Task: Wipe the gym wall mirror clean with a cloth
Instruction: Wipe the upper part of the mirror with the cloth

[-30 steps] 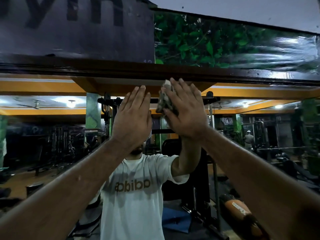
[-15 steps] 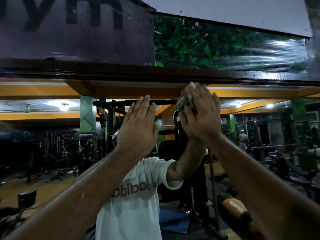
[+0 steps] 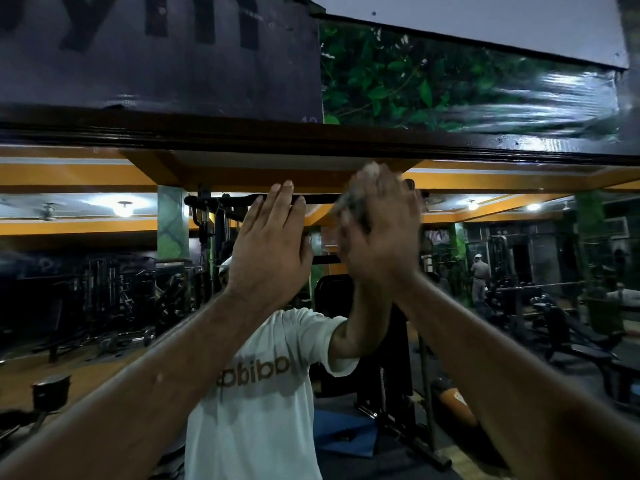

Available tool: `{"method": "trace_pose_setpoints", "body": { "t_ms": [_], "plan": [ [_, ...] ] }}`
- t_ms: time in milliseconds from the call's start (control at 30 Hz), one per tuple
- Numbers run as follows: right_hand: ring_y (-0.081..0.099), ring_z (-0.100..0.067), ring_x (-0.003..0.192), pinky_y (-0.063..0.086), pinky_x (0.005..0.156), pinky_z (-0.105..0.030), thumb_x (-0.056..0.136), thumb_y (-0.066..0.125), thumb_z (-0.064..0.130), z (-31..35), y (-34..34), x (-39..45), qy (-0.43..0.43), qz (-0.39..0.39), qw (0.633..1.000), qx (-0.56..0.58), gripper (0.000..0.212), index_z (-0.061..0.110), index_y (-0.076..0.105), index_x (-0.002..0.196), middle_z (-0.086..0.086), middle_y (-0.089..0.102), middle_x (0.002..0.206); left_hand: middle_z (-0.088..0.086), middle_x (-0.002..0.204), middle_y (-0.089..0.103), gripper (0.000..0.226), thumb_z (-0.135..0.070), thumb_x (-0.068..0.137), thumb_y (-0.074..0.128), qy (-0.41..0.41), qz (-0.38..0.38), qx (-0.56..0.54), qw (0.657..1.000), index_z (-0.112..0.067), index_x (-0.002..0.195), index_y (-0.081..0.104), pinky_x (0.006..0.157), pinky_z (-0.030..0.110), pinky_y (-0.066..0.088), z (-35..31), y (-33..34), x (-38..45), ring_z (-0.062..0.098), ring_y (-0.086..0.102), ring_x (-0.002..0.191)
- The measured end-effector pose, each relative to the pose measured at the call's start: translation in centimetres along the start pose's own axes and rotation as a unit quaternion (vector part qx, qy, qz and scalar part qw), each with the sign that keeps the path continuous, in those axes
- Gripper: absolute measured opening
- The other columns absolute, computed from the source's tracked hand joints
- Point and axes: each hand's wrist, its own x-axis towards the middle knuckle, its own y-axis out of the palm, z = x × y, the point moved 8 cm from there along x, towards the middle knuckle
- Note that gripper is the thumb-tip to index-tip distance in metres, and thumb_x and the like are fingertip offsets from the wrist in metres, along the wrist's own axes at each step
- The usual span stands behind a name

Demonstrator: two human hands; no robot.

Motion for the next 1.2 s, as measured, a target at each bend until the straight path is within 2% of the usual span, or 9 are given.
{"method": "trace_pose_setpoints", "body": {
  "t_ms": [133, 333, 433, 500, 667, 833, 1000, 1133, 1200],
  "plan": [
    [0.027, -0.032, 0.156, 0.012, 0.128, -0.056, 0.097, 0.050, 0.049, 3.8, 0.8, -2.4, -0.264, 0.083, 0.961, -0.016, 0.067, 0.022, 0.041, 0.158, -0.012, 0.034, 0.168, 0.019, 0.161, 0.030, 0.061, -0.035, 0.099, 0.028, -0.017, -0.031, -0.030, 0.999, -0.002, 0.148, 0.043, 0.126, 0.044, 0.016, 1.3, -1.1, -0.6, 0.031, 0.020, 0.153],
    [0.025, -0.030, 0.157, 0.017, 0.126, -0.058, 0.103, 0.047, 0.047, 1.1, -0.2, 2.9, 0.003, -0.026, 0.999, -0.018, 0.061, 0.025, 0.039, 0.159, -0.008, 0.034, 0.168, 0.019, 0.163, 0.025, 0.060, -0.034, 0.101, 0.037, -0.013, -0.007, -0.015, 1.000, -0.002, 0.152, 0.036, 0.126, 0.045, 0.017, 3.4, -1.5, -1.4, 0.031, 0.019, 0.154],
    [0.026, -0.033, 0.156, 0.015, 0.126, -0.059, 0.099, 0.048, 0.048, 7.4, 1.7, 0.9, -0.208, 0.058, 0.976, -0.002, 0.063, 0.023, 0.045, 0.156, -0.011, 0.034, 0.168, 0.018, 0.161, 0.032, 0.057, -0.030, 0.101, 0.034, 0.001, -0.030, -0.039, 0.999, -0.003, 0.151, 0.037, 0.124, 0.046, 0.025, 4.1, -2.5, -1.3, 0.029, 0.026, 0.151],
    [0.028, -0.034, 0.155, 0.015, 0.127, -0.059, 0.097, 0.046, 0.051, 7.4, 1.4, 1.0, -0.267, 0.082, 0.960, -0.018, 0.068, 0.020, 0.043, 0.158, -0.014, 0.033, 0.168, 0.018, 0.160, 0.034, 0.055, -0.022, 0.101, 0.042, -0.003, -0.045, -0.037, 0.998, -0.002, 0.151, 0.037, 0.123, 0.043, 0.023, 5.1, -3.2, -1.1, 0.029, 0.029, 0.150],
    [0.025, -0.029, 0.157, 0.019, 0.126, -0.058, 0.100, 0.049, 0.047, 5.1, 0.8, 5.0, -0.092, 0.011, 0.994, -0.061, 0.066, 0.027, 0.036, 0.162, -0.006, 0.028, 0.171, 0.020, 0.162, 0.028, 0.058, -0.025, 0.102, 0.046, -0.023, -0.041, 0.037, 0.998, -0.002, 0.153, 0.034, 0.125, 0.044, 0.016, 8.5, -3.8, -0.4, 0.032, 0.024, 0.152],
    [0.021, -0.030, 0.159, 0.012, 0.128, -0.054, 0.098, 0.044, 0.048, 11.2, 2.5, 2.4, -0.190, 0.053, 0.980, -0.015, 0.067, 0.023, 0.039, 0.161, -0.008, 0.030, 0.170, 0.023, 0.161, 0.028, 0.059, -0.031, 0.103, 0.029, -0.004, -0.053, 0.035, 0.998, 0.002, 0.152, 0.035, 0.126, 0.046, 0.015, 8.5, -3.6, -0.7, 0.034, 0.023, 0.152],
    [0.019, -0.031, 0.160, 0.012, 0.129, -0.054, 0.101, 0.040, 0.049, 9.7, 2.2, 4.1, -0.042, -0.010, 0.998, -0.041, 0.067, 0.025, 0.033, 0.163, -0.007, 0.027, 0.171, 0.020, 0.162, 0.029, 0.057, -0.026, 0.102, 0.042, -0.012, -0.056, 0.005, 0.998, 0.000, 0.152, 0.036, 0.126, 0.044, 0.016, 9.4, -4.1, -2.6, 0.032, 0.024, 0.152],
    [0.020, -0.031, 0.159, 0.014, 0.127, -0.057, 0.099, 0.046, 0.048, 13.8, 3.3, 1.5, -0.191, 0.046, 0.980, -0.022, 0.067, 0.023, 0.038, 0.161, -0.008, 0.029, 0.171, 0.020, 0.161, 0.032, 0.059, -0.029, 0.099, 0.035, -0.002, -0.053, 0.000, 0.999, 0.001, 0.150, 0.040, 0.125, 0.046, 0.020, 10.3, -4.3, -3.8, 0.032, 0.027, 0.150],
    [0.020, -0.029, 0.159, 0.015, 0.127, -0.056, 0.098, 0.046, 0.048, 12.5, 2.8, 2.1, -0.199, 0.046, 0.978, -0.043, 0.068, 0.023, 0.038, 0.162, -0.008, 0.028, 0.171, 0.020, 0.161, 0.032, 0.062, -0.031, 0.099, 0.031, -0.005, -0.044, -0.008, 0.999, 0.001, 0.151, 0.038, 0.125, 0.047, 0.021, 10.5, -4.4, -4.2, 0.032, 0.026, 0.151]
  ]
}}
